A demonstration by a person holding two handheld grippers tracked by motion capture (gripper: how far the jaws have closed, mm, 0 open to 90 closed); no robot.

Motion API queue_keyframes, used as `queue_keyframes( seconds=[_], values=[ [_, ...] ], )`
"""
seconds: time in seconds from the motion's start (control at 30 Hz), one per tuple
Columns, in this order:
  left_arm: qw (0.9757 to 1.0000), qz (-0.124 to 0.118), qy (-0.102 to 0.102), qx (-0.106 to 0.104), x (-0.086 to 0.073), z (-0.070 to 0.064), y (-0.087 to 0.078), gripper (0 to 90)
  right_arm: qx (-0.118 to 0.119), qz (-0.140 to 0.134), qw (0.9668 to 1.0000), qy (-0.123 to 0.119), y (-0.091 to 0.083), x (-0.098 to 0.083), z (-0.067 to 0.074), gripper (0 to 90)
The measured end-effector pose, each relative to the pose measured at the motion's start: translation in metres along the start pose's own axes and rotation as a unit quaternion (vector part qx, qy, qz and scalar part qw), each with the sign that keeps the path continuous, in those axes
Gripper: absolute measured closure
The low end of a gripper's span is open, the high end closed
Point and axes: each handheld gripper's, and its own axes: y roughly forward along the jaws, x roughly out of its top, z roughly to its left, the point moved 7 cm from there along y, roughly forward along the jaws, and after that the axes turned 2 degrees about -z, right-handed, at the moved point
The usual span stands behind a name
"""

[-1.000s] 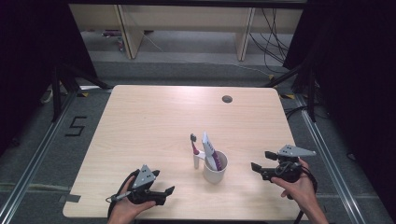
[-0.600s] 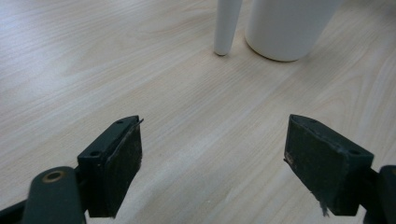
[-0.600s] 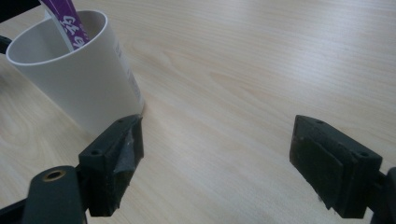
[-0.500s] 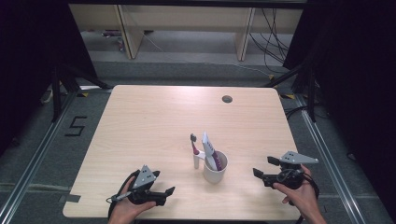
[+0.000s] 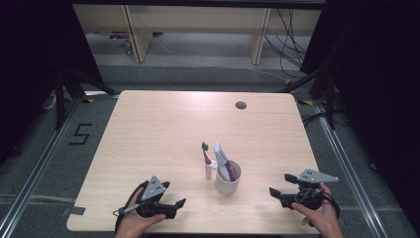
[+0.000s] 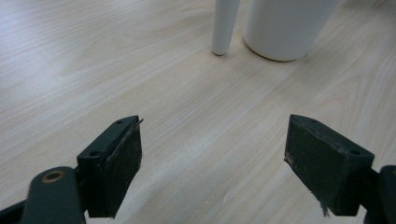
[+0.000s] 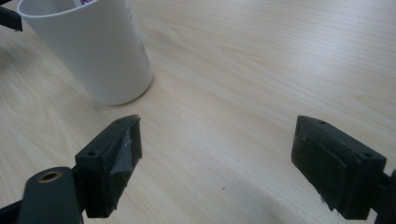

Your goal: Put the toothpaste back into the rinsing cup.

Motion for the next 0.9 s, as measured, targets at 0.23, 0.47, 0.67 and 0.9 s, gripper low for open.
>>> queue_keyframes(
  seconds=[0.23, 0.47, 0.67, 0.9],
  values=[
    [1.0, 0.002, 0.002, 0.001, -0.001, 0.0, 0.0, 18.3, 0.004, 0.012, 0.9998, 0.018, -0.005, -0.008, 0.004, 17.1],
    [1.0, 0.003, 0.004, 0.001, -0.001, 0.0, 0.0, 18.1, 0.003, 0.016, 0.9997, 0.016, -0.007, -0.014, 0.006, 16.4],
    [1.0, -0.004, 0.0, -0.003, -0.001, -0.001, 0.002, 18.0, 0.0, 0.021, 0.9997, 0.01, -0.009, -0.018, 0.007, 16.1],
    [1.0, -0.004, 0.001, -0.002, -0.001, -0.002, 0.002, 17.9, -0.003, 0.042, 0.9991, 0.01, -0.011, -0.024, 0.009, 15.8]
  ],
)
